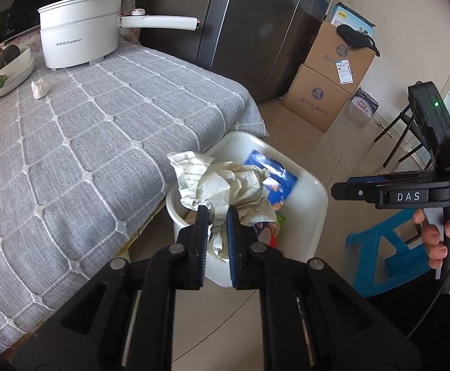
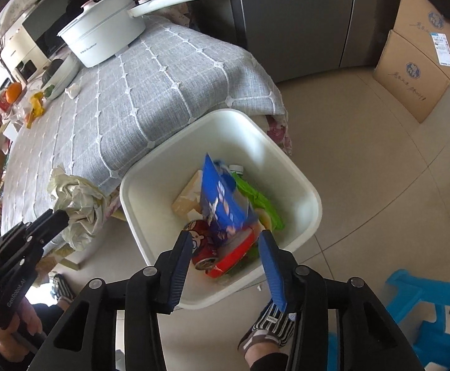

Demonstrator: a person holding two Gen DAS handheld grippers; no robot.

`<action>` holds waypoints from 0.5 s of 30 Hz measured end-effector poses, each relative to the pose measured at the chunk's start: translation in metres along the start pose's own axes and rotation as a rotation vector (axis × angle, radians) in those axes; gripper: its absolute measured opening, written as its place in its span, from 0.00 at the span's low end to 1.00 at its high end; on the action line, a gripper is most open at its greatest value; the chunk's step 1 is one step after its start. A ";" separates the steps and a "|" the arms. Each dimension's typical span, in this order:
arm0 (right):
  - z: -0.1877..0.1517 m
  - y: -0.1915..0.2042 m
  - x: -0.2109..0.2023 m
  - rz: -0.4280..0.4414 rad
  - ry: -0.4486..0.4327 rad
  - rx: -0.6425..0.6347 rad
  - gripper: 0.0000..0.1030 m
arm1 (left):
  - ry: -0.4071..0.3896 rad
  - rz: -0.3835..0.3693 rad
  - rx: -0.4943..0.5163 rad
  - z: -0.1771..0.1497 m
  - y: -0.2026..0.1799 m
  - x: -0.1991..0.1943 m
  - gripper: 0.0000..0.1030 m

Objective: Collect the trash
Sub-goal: 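Carry tissue and blue box over the bin and open both grippers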

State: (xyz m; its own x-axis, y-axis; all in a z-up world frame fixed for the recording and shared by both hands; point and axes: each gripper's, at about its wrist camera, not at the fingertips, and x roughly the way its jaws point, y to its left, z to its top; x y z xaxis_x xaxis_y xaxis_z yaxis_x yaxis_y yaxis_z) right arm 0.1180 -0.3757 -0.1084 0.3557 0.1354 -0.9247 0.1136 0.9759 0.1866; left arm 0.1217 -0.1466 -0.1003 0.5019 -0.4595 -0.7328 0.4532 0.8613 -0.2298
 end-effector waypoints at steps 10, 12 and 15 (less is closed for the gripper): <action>0.001 -0.014 -0.008 -0.024 -0.027 0.025 0.52 | 0.014 -0.002 0.044 0.005 -0.014 0.024 0.13; 0.001 -0.017 -0.009 -0.029 -0.028 0.031 0.53 | 0.009 -0.007 0.051 0.006 -0.015 0.028 0.13; 0.001 -0.019 -0.010 -0.045 -0.032 0.035 0.55 | -0.007 -0.014 0.056 0.007 -0.015 0.032 0.13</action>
State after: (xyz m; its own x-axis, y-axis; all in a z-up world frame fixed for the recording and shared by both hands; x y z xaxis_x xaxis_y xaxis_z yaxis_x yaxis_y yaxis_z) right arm 0.1137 -0.3955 -0.1025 0.3791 0.0857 -0.9214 0.1622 0.9741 0.1574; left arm 0.1358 -0.1758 -0.1158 0.5005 -0.4733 -0.7249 0.5009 0.8412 -0.2034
